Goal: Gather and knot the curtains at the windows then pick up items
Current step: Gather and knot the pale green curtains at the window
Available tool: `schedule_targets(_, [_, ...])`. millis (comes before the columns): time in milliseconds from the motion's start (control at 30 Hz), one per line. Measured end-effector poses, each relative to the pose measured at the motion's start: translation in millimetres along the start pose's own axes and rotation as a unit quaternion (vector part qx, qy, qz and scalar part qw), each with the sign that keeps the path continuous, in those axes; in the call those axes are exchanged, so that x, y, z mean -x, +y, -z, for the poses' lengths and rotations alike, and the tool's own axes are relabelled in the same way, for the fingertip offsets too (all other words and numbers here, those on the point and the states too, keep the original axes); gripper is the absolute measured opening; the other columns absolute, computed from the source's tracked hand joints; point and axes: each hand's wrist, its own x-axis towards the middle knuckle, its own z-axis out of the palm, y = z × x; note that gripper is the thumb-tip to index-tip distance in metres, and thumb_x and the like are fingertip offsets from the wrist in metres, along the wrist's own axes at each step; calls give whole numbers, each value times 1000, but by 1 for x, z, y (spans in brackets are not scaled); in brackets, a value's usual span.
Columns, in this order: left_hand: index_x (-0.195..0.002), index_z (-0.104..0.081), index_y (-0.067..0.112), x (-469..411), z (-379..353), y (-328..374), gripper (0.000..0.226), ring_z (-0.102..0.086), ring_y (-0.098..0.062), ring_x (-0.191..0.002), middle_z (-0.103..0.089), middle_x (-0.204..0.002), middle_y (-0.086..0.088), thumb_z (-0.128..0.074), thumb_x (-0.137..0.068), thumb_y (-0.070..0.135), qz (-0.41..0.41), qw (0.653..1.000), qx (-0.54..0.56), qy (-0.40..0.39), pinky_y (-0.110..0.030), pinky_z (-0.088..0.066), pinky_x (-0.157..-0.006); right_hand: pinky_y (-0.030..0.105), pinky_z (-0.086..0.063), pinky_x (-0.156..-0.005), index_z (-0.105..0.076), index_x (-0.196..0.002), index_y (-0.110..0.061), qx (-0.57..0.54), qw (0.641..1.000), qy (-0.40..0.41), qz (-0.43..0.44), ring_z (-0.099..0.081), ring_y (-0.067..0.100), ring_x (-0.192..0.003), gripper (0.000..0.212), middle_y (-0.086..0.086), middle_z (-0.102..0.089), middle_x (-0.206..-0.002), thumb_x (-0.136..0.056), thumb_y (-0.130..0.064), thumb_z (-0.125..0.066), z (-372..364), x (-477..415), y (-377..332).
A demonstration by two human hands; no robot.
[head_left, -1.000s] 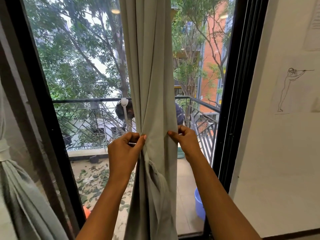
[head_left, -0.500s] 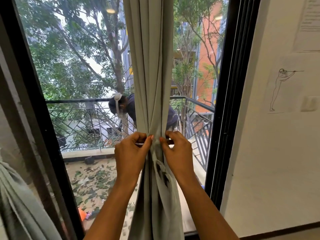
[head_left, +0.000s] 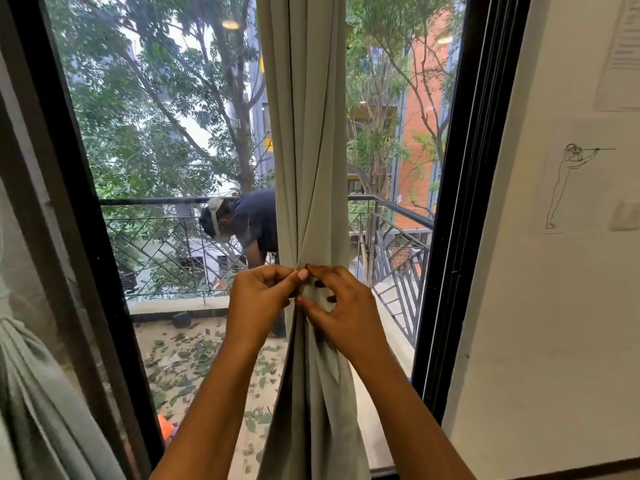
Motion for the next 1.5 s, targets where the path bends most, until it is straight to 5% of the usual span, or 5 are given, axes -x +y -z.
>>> schedule_targets(600, [-82, -74, 13, -28, 15, 26, 52, -65, -15, -98, -76, -90, 1, -38, -98, 47, 127, 981, -31, -141, -37, -48, -88, 20, -37, -57, -62, -82, -13, 112, 991, 14, -76, -56, 17, -66, 15, 1, -62, -72, -84, -29, -63, 5, -28, -16])
schedule_targets(733, [-101, -70, 15, -59, 22, -7, 17, -65, -19, -98, -71, -101, -4, -57, -95, 23, 13, 995, -24, 91, -31, -50, -83, 6, -24, -52, -57, -76, -14, 94, 991, 28, -89, -48, 11, -61, 13, -5, -53, -68, -82, -23, -64, 5, -27, -14])
schedule_targets(867, [-139, -42, 12, -91, 19, -51, 53, -55, -15, -113, -57, -120, 0, -63, -90, 11, 71, 997, 18, -20, -31, -44, -96, 8, -24, -53, -57, -75, -13, 98, 991, 28, -88, -48, 12, -61, 13, -3, -54, -68, -82, -22, -63, 4, -28, -13])
schedule_targets(1133, [-77, -69, 18, -79, 17, -73, 9, -64, -5, -65, -70, -71, 1, -77, -78, 23, -28, 990, -103, 94, -32, -53, -65, 17, -27, -52, -50, -75, -15, 131, 985, 48, -98, -50, 17, -63, 14, 3, -57, -72, -84, -21, -59, 1, -28, -6])
schedule_targets(1500, [-106, -68, 33, 30, -12, -41, 30, -69, 4, -86, -70, -92, 30, -73, -82, 16, -191, 963, -88, 170, -14, -51, -79, 6, -22, -55, -60, -89, -13, 120, 990, 50, -49, -46, 11, -68, 9, 2, -63, -86, -90, -22, -58, -8, -16, -20])
